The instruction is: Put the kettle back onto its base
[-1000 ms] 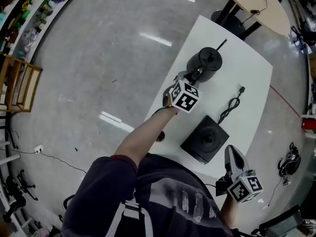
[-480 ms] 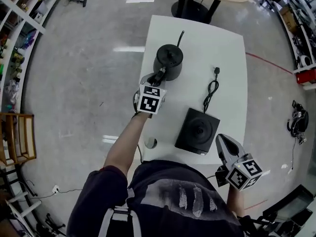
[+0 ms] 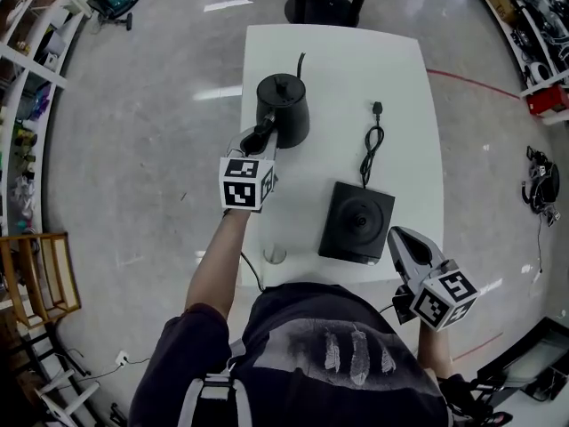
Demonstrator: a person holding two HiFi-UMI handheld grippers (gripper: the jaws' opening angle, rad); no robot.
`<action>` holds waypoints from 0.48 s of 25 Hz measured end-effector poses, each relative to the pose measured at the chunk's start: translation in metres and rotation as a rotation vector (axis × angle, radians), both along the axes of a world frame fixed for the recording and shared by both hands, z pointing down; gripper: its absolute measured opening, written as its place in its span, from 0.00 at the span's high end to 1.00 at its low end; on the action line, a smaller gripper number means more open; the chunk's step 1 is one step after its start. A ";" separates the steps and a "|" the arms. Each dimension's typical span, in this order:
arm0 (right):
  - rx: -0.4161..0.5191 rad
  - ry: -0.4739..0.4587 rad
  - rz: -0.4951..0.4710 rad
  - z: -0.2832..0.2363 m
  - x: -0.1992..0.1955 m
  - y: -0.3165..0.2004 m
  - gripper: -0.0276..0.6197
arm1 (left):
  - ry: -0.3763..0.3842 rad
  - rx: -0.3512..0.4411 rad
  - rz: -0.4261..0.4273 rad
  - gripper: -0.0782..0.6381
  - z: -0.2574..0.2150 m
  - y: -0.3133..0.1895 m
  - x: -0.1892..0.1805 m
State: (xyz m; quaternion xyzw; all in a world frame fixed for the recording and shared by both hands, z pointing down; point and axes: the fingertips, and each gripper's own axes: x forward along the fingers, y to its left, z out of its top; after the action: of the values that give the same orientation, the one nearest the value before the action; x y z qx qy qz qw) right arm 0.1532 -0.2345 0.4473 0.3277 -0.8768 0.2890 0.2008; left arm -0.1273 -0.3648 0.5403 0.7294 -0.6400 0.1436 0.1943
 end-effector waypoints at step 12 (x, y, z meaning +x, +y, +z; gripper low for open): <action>0.019 -0.022 0.026 -0.005 0.003 0.015 0.96 | 0.033 0.035 0.040 0.81 -0.034 0.020 -0.002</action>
State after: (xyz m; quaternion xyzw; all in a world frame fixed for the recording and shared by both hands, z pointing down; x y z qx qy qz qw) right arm 0.1558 -0.2200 0.4426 0.3381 -0.8773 0.2866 0.1843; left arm -0.1292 -0.3449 0.5066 0.7478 -0.6242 0.1242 0.1892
